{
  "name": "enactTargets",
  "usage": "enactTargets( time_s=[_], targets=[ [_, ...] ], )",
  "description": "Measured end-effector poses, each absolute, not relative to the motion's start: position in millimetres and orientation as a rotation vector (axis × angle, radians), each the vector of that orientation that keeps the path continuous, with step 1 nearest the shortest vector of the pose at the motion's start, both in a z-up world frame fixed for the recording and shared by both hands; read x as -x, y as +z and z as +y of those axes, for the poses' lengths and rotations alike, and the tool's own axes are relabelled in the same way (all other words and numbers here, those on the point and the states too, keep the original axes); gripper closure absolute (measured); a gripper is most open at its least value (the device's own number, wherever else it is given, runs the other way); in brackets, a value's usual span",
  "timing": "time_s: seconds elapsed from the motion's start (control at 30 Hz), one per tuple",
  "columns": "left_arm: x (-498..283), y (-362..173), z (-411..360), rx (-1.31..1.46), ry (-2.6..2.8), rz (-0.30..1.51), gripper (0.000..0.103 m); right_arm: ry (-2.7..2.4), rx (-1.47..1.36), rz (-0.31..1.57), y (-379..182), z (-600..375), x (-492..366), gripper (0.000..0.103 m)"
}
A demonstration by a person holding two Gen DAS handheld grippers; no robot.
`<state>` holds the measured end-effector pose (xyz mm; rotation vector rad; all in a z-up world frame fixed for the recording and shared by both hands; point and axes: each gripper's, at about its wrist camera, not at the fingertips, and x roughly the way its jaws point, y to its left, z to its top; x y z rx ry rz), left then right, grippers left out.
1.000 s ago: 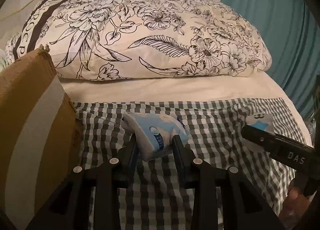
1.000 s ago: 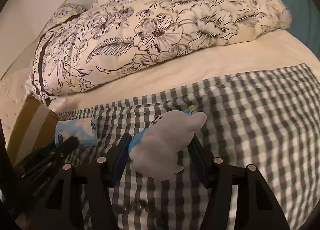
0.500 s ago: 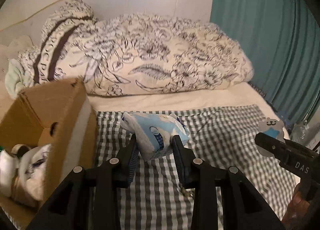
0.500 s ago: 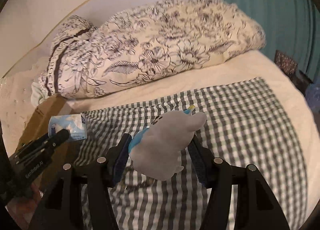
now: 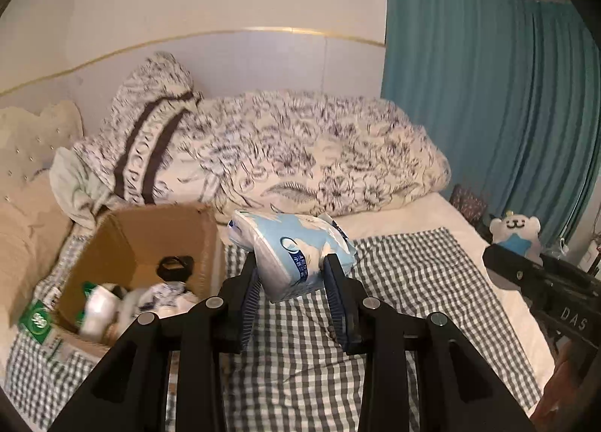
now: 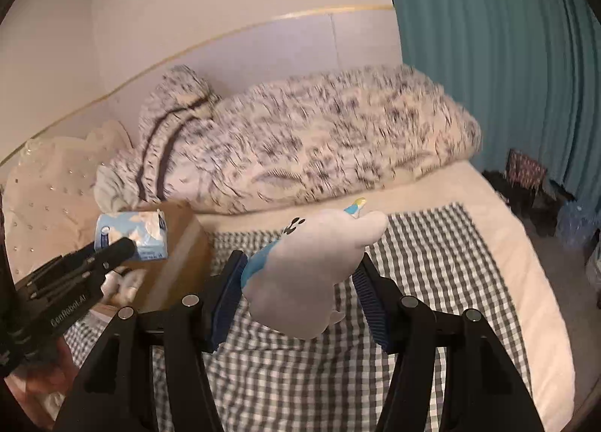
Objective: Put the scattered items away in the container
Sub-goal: 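Carry the tissue pack and plush figurine with both tools over the cardboard box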
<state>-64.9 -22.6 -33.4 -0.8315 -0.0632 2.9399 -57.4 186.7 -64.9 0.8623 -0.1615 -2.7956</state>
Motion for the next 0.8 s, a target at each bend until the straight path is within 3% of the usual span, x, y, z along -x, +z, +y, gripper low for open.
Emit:
enactTargets(
  time_s=[0.33, 0.8],
  targets=[
    [4.2, 12.7, -44.1, 0.710, 2.973, -0.060, 0.069, -2.834, -0.731, -0.069, -11.0, 154.9, -1.3, 0.045],
    [-8.3, 32.5, -87.7, 0.665, 3.033, -0.089, 0.069, -2.827, -0.685, -0.055, 1.9, 129.6, -14.6, 0.045]
  ],
)
